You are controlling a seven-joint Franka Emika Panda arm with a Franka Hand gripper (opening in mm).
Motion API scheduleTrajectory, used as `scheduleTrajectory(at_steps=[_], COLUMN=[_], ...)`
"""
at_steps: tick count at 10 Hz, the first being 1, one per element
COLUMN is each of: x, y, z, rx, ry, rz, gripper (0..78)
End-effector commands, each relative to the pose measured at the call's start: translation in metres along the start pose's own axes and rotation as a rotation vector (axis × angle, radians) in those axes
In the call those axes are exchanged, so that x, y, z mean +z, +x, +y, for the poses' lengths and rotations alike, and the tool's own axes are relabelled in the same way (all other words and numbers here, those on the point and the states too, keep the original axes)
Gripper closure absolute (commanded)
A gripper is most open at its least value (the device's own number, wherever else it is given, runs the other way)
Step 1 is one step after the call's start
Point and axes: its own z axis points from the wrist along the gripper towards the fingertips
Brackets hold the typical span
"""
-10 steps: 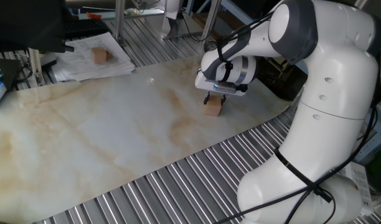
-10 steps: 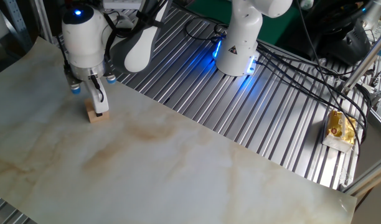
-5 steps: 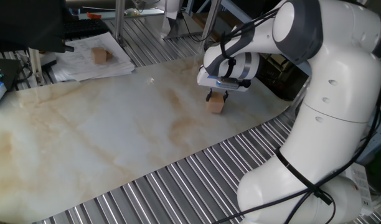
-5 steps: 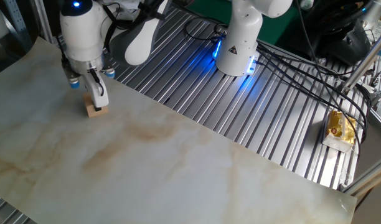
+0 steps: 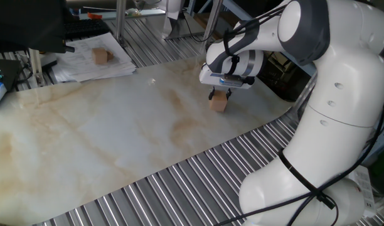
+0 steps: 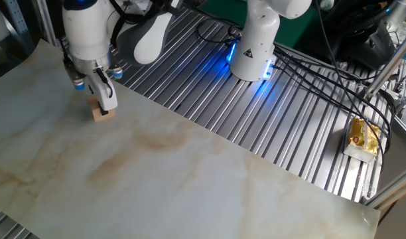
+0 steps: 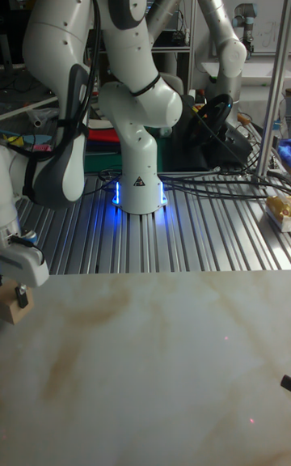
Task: Pick up the small block on the left and move it to the right
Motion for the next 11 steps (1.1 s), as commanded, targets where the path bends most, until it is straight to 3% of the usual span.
scheduleTrajectory(at_steps=[1,7,11], x=[-0.016,-0.038,-0.038], y=[0.0,-0.005,-0.006], z=[0.003,0.004,0.004], rx=[-0.032,-0.064,-0.076], ry=[0.006,0.019,0.026], rz=[-0.004,0.007,0.002], gripper=[76.3,76.3,76.3])
